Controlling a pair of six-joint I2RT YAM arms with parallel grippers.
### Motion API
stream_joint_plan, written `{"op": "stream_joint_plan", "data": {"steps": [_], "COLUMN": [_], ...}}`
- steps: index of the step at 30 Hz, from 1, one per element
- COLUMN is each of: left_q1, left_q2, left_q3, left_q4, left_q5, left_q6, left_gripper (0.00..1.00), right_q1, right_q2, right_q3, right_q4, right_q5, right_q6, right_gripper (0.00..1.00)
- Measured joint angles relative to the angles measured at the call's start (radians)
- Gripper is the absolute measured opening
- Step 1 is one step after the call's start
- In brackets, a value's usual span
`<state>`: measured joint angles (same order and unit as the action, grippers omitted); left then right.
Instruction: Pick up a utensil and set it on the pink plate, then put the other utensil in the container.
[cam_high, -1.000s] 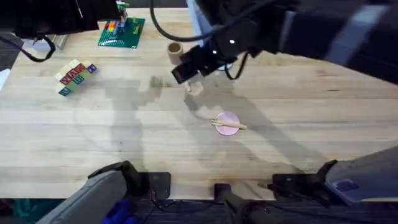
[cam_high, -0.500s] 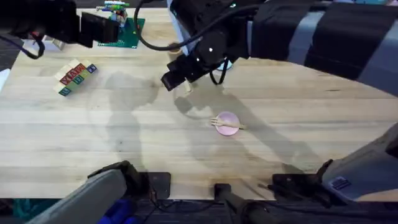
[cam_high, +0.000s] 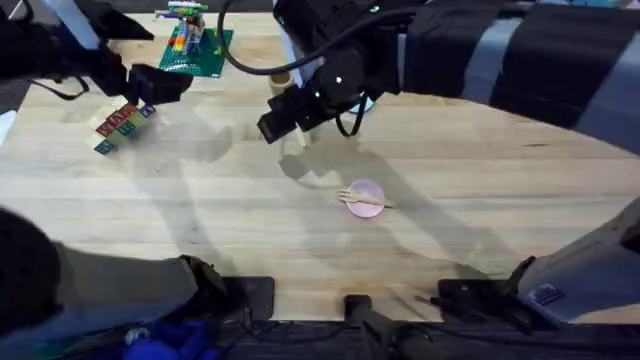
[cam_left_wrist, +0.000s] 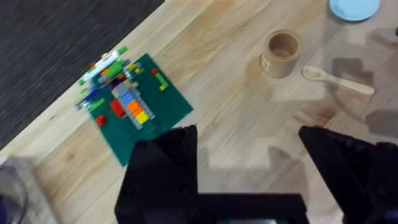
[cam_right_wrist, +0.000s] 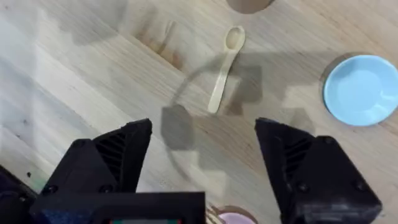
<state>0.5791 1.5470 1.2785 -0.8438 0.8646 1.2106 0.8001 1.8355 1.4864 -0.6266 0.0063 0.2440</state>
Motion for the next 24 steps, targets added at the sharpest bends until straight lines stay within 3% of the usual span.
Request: {"op": "stream_joint_plan", "data": {"steps": [9,18,24], "left_q1": [0.021,0.021,0.021], "left_q2": [0.206,0.301,0.343], "left_q3": [0.000,0.000,0.001], "left_q4": [0.046,0.193,0.206], "left_q5": [0.151,0.296,0.341], "left_q6": [0.168,0.205,0.211], "left_gripper": [0.991,0.991,0.992], "right_q1": [0.000,0.000,0.000], "right_q2": [0.024,0.045,0.045], "right_q3": [0.003,0.003,0.003], "right_q4": [0.009,0.074,0.147], "right_q5": [0.000,0.000,0.016], "right_q6": [0.106,0.199,0.226], "right_gripper": [0.996,0.996,0.995]}}
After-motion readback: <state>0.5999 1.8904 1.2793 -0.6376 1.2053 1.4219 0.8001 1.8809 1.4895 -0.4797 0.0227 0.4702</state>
